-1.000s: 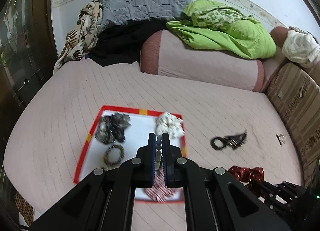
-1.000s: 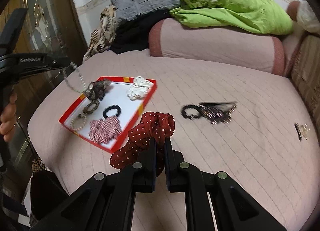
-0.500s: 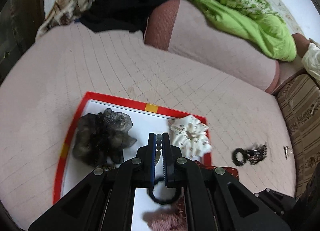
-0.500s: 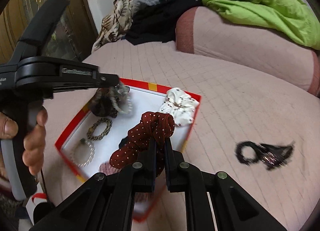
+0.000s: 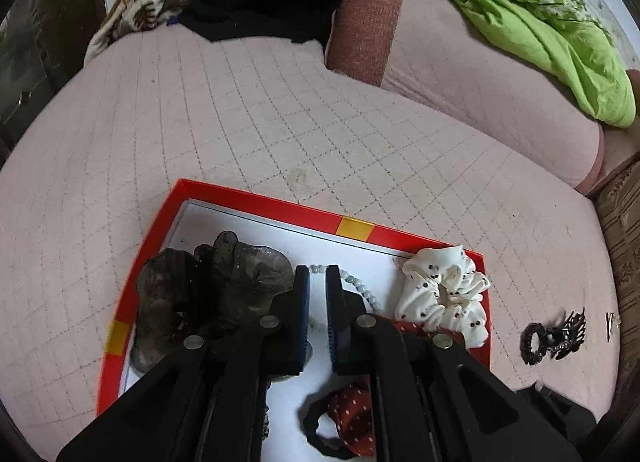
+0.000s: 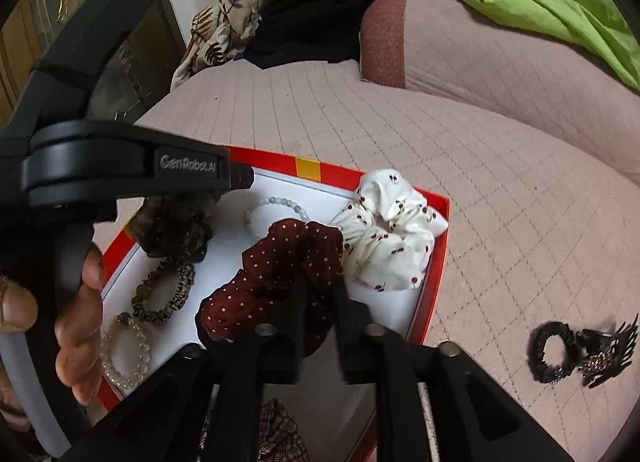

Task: Organize jewelry
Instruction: 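Lower bracelet and red scrunchie into the tray and open both grippers, then withdraw both grippers back from the tray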

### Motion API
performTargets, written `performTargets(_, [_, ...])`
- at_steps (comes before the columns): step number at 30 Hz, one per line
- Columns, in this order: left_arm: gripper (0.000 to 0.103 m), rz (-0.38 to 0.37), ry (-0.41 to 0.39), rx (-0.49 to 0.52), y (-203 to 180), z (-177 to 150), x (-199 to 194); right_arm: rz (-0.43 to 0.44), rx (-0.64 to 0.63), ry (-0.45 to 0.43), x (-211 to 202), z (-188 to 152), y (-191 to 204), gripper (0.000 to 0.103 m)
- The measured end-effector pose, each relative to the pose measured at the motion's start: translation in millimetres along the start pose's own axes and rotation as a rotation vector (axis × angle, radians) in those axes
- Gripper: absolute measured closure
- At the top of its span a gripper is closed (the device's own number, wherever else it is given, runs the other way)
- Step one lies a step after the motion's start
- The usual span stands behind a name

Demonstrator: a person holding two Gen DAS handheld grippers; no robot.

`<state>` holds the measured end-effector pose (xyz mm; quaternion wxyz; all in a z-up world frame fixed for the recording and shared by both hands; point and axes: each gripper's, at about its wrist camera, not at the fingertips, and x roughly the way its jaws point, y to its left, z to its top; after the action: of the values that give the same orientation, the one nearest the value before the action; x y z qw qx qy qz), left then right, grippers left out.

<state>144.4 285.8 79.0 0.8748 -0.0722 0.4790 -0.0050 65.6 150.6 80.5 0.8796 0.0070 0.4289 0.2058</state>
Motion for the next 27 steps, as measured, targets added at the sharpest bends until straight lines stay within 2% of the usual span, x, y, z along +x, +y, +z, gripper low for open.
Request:
performTargets(1, [0.087,0.009,-0.013,0.011,-1,-2,-6,-0.002,-0.005,-0.012,-4,1,0,0.063])
performTargets(2, [0.08,0.015,-0.03,0.016,-2,-4,-14,-0.007,-0.011,-0.022,-8,0,1,0.06])
performTargets(3, [0.073,0.014,-0.046,0.014,-2,-6,-22,-0.012,-0.017,-0.035,-14,0,1,0.059])
performTargets(5, [0.066,-0.002,-0.068,-0.005,0,-10,-40,-0.023,-0.029,-0.05,-28,-4,0,0.058])
performTargets(10, [0.062,0.01,-0.096,-0.045,1,-33,-86,-0.045,-0.045,-0.061,-67,-27,-8,0.055])
performTargets(12, [0.051,0.027,-0.12,-0.058,-1,-50,-108,-0.06,-0.04,-0.063,-88,-43,-15,0.049])
performTargets(15, [0.048,0.056,-0.14,-0.053,-11,-79,-132,-0.084,-0.02,-0.066,-111,-66,-27,0.044])
performTargets(22, [0.048,0.098,-0.148,-0.062,-44,-138,-167,-0.123,0.093,-0.044,-153,-114,-57,0.044])
performTargets(27, [0.046,0.164,-0.168,0.015,-79,-171,-181,-0.164,0.129,-0.06,-177,-134,-66,0.044])
